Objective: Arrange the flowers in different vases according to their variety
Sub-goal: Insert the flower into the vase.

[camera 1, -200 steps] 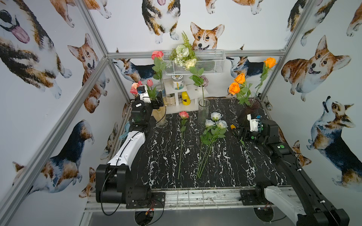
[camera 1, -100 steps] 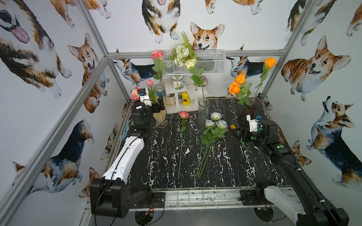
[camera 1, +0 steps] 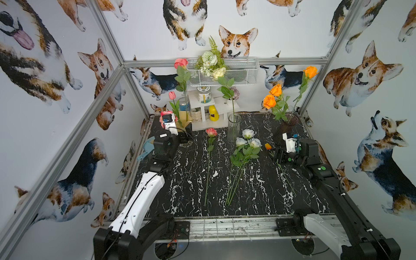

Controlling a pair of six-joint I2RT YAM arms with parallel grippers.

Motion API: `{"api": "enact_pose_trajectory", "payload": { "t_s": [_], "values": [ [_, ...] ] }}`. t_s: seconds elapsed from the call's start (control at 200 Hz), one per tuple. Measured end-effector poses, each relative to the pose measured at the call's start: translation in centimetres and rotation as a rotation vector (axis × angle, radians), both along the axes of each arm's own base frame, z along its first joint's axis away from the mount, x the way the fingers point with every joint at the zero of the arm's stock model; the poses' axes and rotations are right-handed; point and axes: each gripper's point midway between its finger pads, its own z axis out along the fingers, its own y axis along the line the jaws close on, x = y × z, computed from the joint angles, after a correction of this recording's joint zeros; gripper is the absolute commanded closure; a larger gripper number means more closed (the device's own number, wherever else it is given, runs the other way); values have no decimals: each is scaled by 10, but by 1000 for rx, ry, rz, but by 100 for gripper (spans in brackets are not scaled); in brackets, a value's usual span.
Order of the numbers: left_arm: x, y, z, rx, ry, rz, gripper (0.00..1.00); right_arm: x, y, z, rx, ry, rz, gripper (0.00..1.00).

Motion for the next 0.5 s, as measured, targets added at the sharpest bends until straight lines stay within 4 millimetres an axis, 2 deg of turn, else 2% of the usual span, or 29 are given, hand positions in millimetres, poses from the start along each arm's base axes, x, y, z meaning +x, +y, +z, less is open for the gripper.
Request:
{"api": "enact_pose_trajectory", "payload": {
  "t_s": [0.24, 0.5],
  "values": [
    [-25, -32, -27, 29, 73, -79, 0, -3, -11, -35, -54, 126, -46, 24],
    [-39, -43, -43, 48, 128, -113, 0, -11, -29, -86, -132, 292, -128, 25]
  ]
}}
